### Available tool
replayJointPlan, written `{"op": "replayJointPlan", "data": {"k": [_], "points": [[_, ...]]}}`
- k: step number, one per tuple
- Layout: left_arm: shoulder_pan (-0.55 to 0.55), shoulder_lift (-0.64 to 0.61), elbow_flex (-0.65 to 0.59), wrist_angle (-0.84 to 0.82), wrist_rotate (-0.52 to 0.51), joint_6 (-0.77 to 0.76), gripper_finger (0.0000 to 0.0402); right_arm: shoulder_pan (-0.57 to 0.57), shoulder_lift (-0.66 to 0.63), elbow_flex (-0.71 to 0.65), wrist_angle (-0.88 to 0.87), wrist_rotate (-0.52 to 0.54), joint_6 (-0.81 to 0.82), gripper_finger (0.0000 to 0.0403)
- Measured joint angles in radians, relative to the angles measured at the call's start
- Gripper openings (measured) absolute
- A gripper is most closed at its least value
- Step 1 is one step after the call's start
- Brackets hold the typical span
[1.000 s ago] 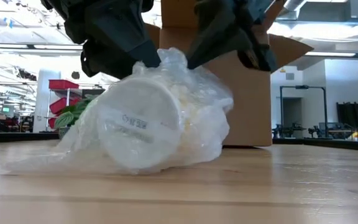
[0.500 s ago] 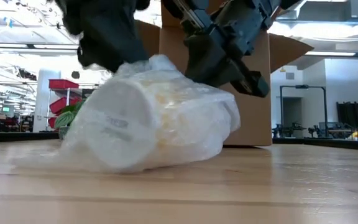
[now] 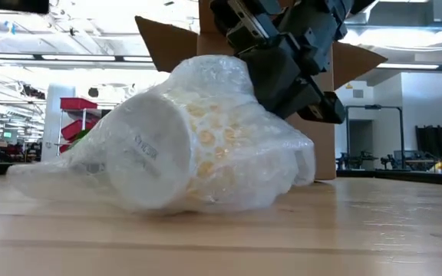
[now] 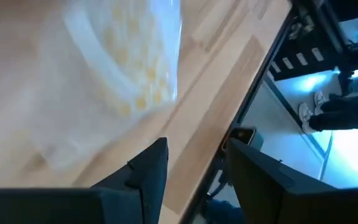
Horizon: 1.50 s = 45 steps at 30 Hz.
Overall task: Wrap mug
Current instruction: Wrap the yellow mug with bubble wrap
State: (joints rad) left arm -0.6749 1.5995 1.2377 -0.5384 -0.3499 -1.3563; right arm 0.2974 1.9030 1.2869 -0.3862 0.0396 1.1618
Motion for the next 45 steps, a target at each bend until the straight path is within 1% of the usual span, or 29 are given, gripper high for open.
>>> {"op": "replayJointPlan", "data": {"k": [2,5,8,11,15,20,23,29,32,37,41,45], "points": [[-0.027,0.046,0.000,0.030,-0.010,-0.057,0.0146,-0.007,0.001,0.000,0.004,-0.007,-0.012,0.0011],[-0.035,0.137,0.000,0.103,-0.011,-0.089,0.0146,-0.019,0.001,0.000,0.009,-0.026,-0.035,0.0011],[-0.024,0.222,0.000,0.139,-0.013,-0.110,0.0146,-0.026,0.002,0.000,0.012,-0.060,-0.060,0.0011],[0.001,0.273,0.000,0.145,-0.016,-0.096,0.0146,-0.026,0.002,-0.001,0.032,-0.078,-0.095,0.0011],[0.028,0.273,0.000,0.164,-0.015,-0.008,0.0146,-0.027,0.023,-0.002,0.057,-0.124,-0.124,0.0011],[0.056,0.285,0.001,0.141,0.016,0.096,0.0146,-0.029,0.066,-0.002,0.097,-0.190,-0.142,0.0011],[0.062,0.304,0.002,0.123,0.022,0.153,0.0146,-0.033,0.071,-0.002,0.119,-0.224,-0.169,0.0011],[0.074,0.340,-0.001,0.086,0.012,0.185,0.0146,-0.045,0.050,-0.004,0.184,-0.280,-0.200,0.0011],[0.079,0.350,0.000,0.094,0.003,0.204,0.0146,-0.045,0.025,-0.004,0.223,-0.276,-0.198,0.0011],[0.121,0.357,-0.003,0.122,-0.025,0.278,0.0146,-0.031,0.001,0.025,0.221,-0.276,-0.178,0.0011],[0.143,0.355,-0.003,0.118,-0.017,0.346,0.0146,-0.020,0.001,0.058,0.149,-0.248,-0.175,0.0009],[0.140,0.343,-0.001,0.038,0.017,0.349,0.0146,-0.013,0.002,0.064,0.092,-0.220,-0.200,0.0004]]}}
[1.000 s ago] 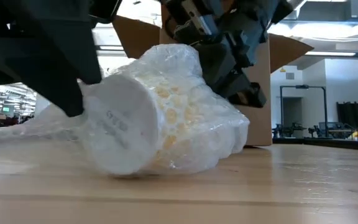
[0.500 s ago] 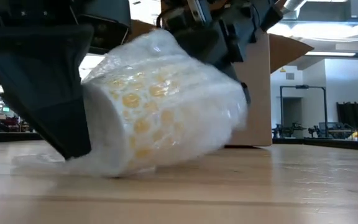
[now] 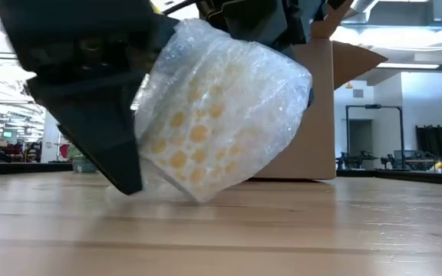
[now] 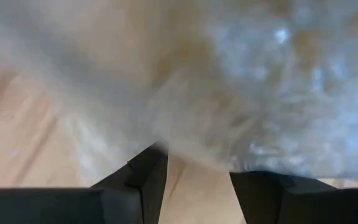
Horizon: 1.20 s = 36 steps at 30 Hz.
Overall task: Wrap mug
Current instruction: Wrap the yellow mug with bubble wrap
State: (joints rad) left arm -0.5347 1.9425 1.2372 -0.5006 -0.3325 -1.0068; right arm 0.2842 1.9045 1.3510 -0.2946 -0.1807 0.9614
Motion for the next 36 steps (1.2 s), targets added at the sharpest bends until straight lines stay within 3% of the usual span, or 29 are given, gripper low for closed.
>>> {"op": "replayJointPlan", "data": {"k": [10,21,28,36], "points": [[-0.103,-0.081,0.003,-0.213,0.025,-0.001,0.0146,0.005,0.000,0.003,0.006,0.081,-0.014,0.0001],[-0.142,-0.170,0.001,-0.232,0.017,-0.163,0.0146,0.005,0.038,0.034,0.070,0.086,-0.021,0.0001],[-0.163,-0.231,0.000,-0.341,0.069,-0.181,0.0146,0.007,0.114,0.133,0.011,0.106,-0.058,0.0000],[-0.201,-0.323,-0.001,-0.540,0.218,-0.248,0.0146,0.006,0.215,0.301,-0.083,0.117,-0.091,0.0000]]}}
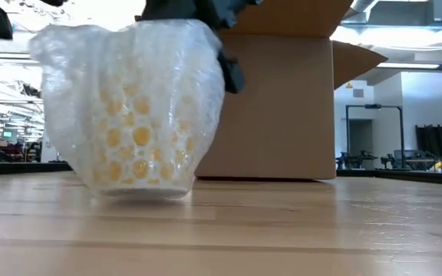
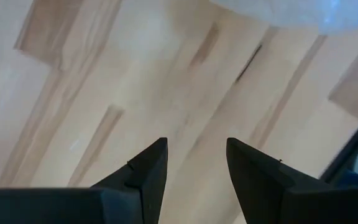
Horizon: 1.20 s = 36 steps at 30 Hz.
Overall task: Wrap mug
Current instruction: Wrap the yellow mug with bubble wrap
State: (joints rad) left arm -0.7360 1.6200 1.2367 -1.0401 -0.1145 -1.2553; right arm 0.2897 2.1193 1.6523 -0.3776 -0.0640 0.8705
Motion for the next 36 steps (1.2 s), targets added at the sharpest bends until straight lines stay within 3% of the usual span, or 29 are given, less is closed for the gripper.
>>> {"op": "replayJointPlan", "data": {"k": [7,13,19,22,27,36], "points": [[-0.029,-0.096,-0.002,-0.038,0.004,0.060,0.0146,0.000,0.042,0.127,-0.071,0.001,0.002,0.0000],[-0.042,-0.108,-0.002,-0.030,-0.054,0.164,0.0146,0.000,0.041,0.177,-0.093,-0.015,0.000,0.0000],[-0.055,-0.062,0.004,-0.010,-0.185,0.300,0.0146,0.007,0.047,0.272,-0.167,-0.017,-0.036,0.0000],[-0.079,-0.035,0.004,-0.016,-0.301,0.328,0.0146,0.007,0.047,0.299,-0.206,-0.020,-0.038,0.0007],[-0.110,-0.017,0.004,-0.020,-0.476,0.364,0.0146,0.003,0.047,0.348,-0.218,-0.037,-0.001,0.0064],[-0.140,-0.021,-0.025,0.014,-0.707,0.477,0.0146,-0.008,0.047,0.357,-0.152,0.027,0.338,0.0169]]}}
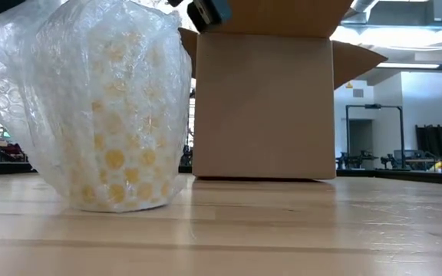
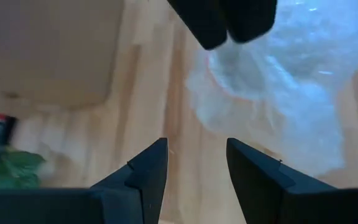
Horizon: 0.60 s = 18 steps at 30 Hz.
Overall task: Wrap mug
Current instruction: Wrap the yellow mug with bubble wrap
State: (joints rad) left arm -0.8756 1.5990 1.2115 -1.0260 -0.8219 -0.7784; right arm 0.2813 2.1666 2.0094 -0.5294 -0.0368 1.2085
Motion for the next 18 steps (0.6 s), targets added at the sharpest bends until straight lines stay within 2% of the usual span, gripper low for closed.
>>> {"op": "replayJointPlan", "data": {"k": [5,7,14,18], "points": [[-0.003,0.002,-0.003,-0.005,-0.096,0.061,0.0146,-0.001,0.000,0.002,-0.034,0.112,0.137,0.0188],[-0.008,-0.001,-0.004,-0.015,-0.152,0.063,0.0146,-0.005,0.000,0.002,-0.050,0.119,0.191,0.0185],[-0.007,-0.005,-0.004,-0.015,-0.254,0.101,0.0146,-0.008,0.000,0.002,0.138,0.157,0.232,0.0177],[-0.007,-0.005,-0.004,0.000,-0.259,0.147,0.0146,-0.013,0.000,0.002,0.208,0.155,0.334,0.0177]]}}
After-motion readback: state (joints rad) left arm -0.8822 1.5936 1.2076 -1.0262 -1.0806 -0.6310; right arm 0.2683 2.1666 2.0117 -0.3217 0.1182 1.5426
